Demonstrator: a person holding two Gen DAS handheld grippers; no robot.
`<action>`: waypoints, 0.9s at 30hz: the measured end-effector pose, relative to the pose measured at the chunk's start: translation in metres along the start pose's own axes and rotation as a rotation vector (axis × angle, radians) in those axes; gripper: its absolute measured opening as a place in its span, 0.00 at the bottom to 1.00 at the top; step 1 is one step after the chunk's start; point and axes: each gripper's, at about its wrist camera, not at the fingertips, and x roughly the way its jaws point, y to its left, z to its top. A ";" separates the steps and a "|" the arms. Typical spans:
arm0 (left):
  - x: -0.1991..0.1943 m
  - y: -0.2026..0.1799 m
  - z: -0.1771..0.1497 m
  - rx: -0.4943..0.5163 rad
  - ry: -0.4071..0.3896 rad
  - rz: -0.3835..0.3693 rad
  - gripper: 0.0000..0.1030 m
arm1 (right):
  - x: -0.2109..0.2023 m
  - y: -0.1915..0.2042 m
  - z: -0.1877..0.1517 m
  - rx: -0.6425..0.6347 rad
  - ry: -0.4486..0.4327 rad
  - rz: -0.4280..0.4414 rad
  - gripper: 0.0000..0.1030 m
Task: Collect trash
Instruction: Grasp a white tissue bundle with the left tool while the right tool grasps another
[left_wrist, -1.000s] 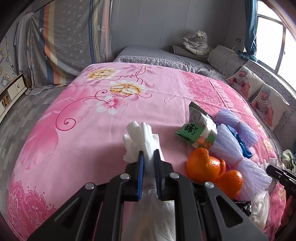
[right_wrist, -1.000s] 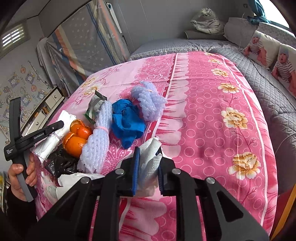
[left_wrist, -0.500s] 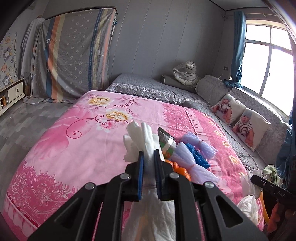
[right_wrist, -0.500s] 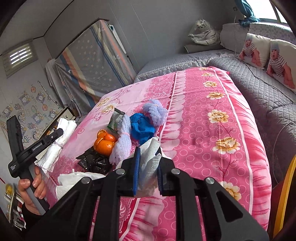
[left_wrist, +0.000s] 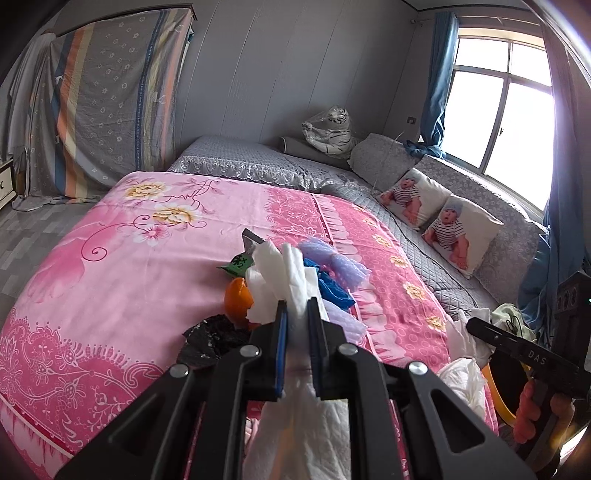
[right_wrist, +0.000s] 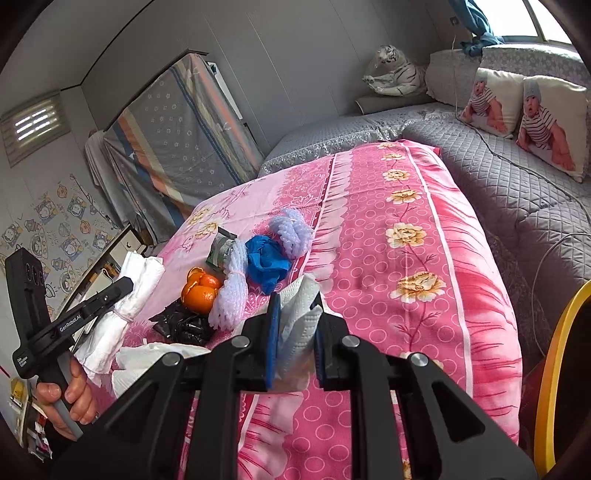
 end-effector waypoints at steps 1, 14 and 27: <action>0.001 0.000 0.000 0.002 0.000 -0.001 0.10 | -0.002 -0.002 0.001 0.006 -0.007 -0.003 0.15; -0.003 -0.030 0.001 0.043 0.000 -0.045 0.10 | -0.030 -0.038 0.009 0.086 -0.092 -0.064 0.15; 0.012 -0.091 0.005 0.132 0.012 -0.146 0.10 | -0.073 -0.071 0.014 0.164 -0.196 -0.129 0.15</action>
